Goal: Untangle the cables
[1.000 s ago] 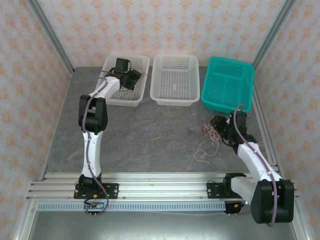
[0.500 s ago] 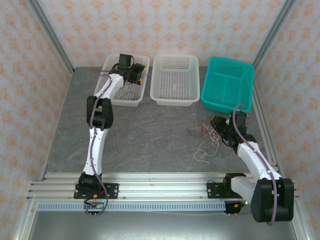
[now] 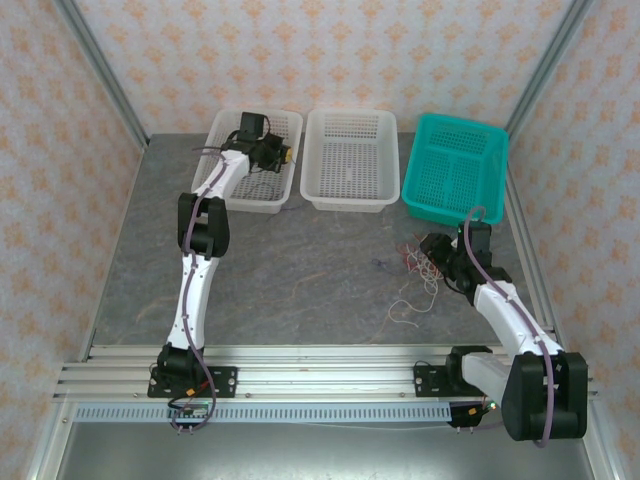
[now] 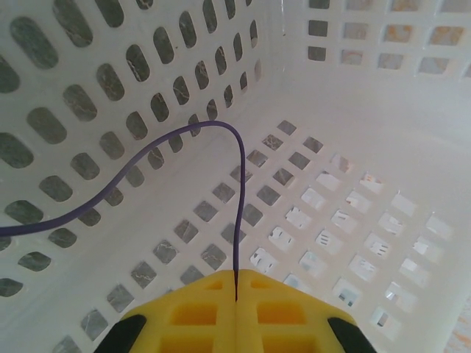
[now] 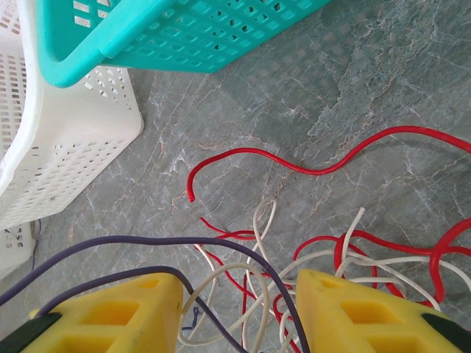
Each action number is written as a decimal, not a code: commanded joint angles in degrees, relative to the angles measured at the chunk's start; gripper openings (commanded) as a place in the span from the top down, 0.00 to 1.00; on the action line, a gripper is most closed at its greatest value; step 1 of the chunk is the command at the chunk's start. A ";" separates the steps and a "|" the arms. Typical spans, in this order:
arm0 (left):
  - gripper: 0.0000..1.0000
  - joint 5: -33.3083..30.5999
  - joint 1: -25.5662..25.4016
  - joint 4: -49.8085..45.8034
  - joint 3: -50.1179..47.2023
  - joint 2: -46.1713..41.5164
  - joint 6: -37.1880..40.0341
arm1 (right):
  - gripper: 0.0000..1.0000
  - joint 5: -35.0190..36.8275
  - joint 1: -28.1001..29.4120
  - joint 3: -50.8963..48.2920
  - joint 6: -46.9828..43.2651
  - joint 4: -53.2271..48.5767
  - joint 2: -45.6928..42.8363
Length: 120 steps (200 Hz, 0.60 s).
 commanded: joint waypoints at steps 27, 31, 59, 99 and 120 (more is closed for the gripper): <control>1.00 -2.27 1.73 -1.21 -4.35 -16.67 7.55 | 0.56 1.15 0.37 1.86 -0.55 -1.30 -0.74; 1.00 -2.95 1.98 -1.17 -5.13 -18.11 8.17 | 0.56 1.20 0.38 1.86 -0.50 -1.30 -0.77; 1.00 -5.88 4.18 -1.85 -7.45 -24.70 10.17 | 0.56 0.82 0.43 2.23 -0.26 -1.53 -1.09; 1.00 -8.84 9.31 -3.48 -7.26 -27.50 11.95 | 0.55 0.98 0.40 2.01 -0.18 -1.93 -2.24; 1.00 -9.68 11.40 -2.93 -8.24 -27.17 12.32 | 0.56 1.02 0.36 1.34 0.10 -1.65 -2.68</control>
